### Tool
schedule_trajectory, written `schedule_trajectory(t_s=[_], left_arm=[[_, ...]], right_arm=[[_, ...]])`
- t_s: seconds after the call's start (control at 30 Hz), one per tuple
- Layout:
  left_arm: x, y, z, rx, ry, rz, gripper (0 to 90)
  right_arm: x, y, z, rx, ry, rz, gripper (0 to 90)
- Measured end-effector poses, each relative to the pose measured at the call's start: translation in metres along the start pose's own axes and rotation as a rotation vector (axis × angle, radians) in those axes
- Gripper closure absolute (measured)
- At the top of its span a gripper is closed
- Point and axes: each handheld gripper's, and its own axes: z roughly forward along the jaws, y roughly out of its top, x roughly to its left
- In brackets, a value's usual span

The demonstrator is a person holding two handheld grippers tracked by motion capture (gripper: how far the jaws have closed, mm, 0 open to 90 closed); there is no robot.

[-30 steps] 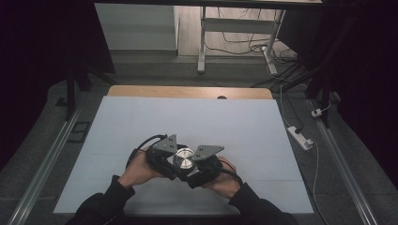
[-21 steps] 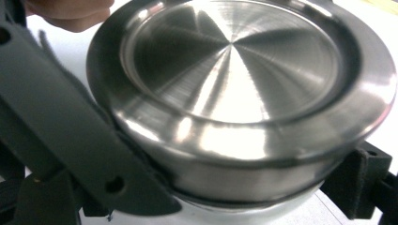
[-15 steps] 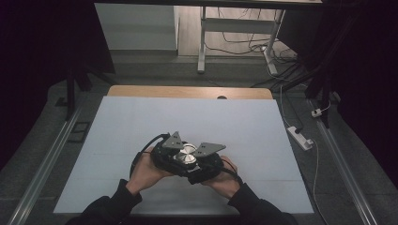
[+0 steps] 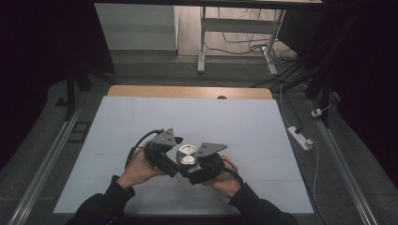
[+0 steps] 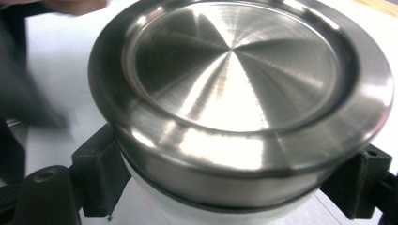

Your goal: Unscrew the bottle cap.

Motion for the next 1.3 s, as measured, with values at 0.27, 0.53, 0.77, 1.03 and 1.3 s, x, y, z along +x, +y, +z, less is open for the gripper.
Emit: schedule_trajectory(t_s=[0.27,0.53,0.77,1.03,1.3], left_arm=[[-0.001,-0.010,-0.003,0.030,-0.156,0.168,7.7],[-0.005,-0.013,-0.004,0.013,-0.210,0.236,18.7],[-0.004,-0.010,0.004,0.014,-0.109,0.146,19.0],[-0.010,0.000,0.019,0.043,0.073,-0.009,19.1],[-0.017,0.007,0.024,0.043,0.170,-0.070,19.2]], right_arm=[[0.008,0.002,0.000,-0.009,0.117,-0.064,14.7],[0.019,0.003,0.000,-0.012,0.197,-0.139,14.7],[0.014,0.003,0.001,0.002,0.113,-0.104,14.7],[0.005,0.001,0.003,0.023,-0.020,-0.028,14.7],[-0.001,0.000,0.003,0.027,-0.065,0.018,14.7]])
